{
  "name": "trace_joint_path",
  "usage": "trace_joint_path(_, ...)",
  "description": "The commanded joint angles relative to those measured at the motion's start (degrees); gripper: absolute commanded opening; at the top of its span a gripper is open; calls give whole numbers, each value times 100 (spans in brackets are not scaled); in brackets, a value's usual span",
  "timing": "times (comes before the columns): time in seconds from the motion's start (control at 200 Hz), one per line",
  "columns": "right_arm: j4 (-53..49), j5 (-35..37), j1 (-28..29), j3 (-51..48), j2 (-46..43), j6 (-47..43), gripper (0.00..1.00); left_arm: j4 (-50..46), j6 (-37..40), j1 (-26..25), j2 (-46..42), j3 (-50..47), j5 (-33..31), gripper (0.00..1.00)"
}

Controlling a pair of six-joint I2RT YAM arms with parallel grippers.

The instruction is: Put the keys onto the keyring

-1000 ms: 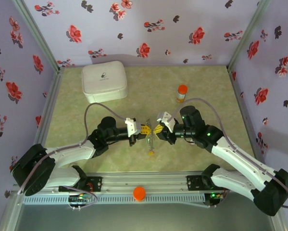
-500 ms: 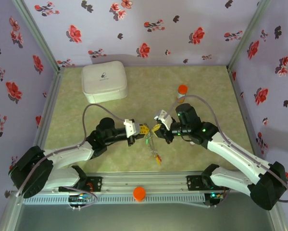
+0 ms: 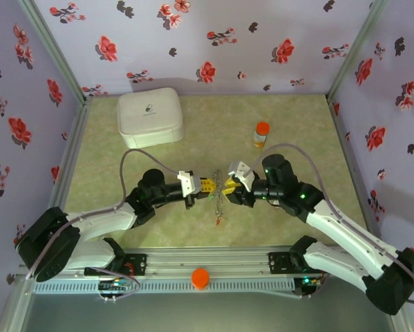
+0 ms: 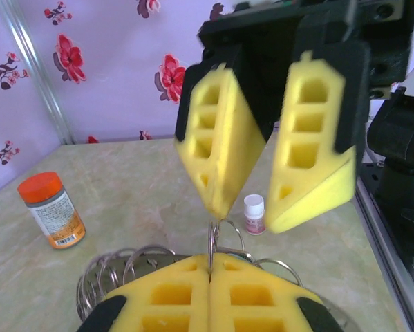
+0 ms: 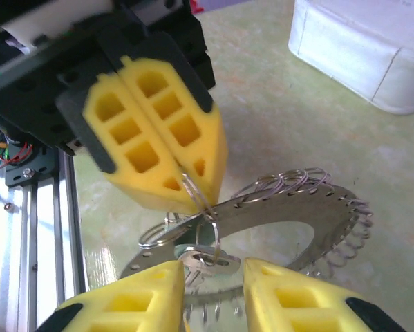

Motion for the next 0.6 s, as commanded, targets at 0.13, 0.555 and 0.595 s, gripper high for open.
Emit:
trace_joint_path(0.13, 606, -200, -26, -122, -74, -278, 33, 607, -241, -21, 155, 31, 262, 0)
trace_joint_path(0.555, 837, -288, -9, -10, 371, -348, 25, 593, -238, -24, 173, 41, 352, 0)
trace_joint_path(0.595, 896, -284, 0, -10, 380, -342, 24, 593, -227, -27, 170, 41, 354, 0)
